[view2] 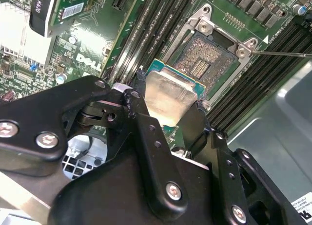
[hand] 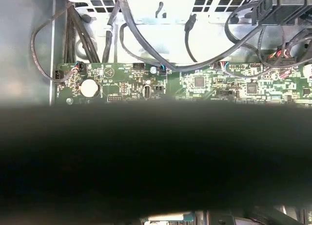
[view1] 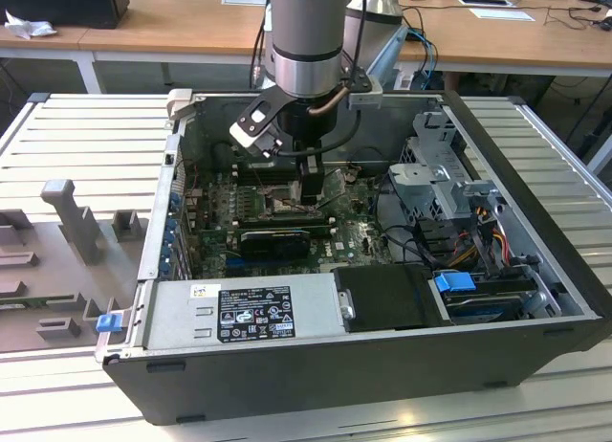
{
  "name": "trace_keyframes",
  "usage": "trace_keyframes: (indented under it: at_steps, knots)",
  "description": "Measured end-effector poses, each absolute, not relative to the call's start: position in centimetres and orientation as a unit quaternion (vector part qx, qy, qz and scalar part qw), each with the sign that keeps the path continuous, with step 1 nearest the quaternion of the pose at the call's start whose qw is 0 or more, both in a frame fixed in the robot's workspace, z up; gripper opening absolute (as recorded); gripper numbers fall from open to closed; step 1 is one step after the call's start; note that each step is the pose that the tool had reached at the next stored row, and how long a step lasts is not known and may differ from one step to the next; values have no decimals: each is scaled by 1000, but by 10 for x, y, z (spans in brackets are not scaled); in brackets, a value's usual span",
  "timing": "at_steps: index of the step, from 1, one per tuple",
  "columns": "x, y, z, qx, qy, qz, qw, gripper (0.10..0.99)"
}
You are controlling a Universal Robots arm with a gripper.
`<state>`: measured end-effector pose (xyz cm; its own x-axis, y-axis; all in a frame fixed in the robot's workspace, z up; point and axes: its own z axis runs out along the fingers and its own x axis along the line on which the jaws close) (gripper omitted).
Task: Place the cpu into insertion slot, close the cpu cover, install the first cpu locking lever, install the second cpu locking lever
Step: 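Place the cpu into insertion slot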
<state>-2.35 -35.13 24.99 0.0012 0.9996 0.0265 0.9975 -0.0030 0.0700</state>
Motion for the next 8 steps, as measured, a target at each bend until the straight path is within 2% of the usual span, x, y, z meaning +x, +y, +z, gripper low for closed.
trace_keyframes:
  at_steps: [4, 8]
  knots:
    - [-28, -349, 250, 707, 706, 34, 15, 529]
    - [-30, -336, 247, 707, 706, 34, 15, 529]
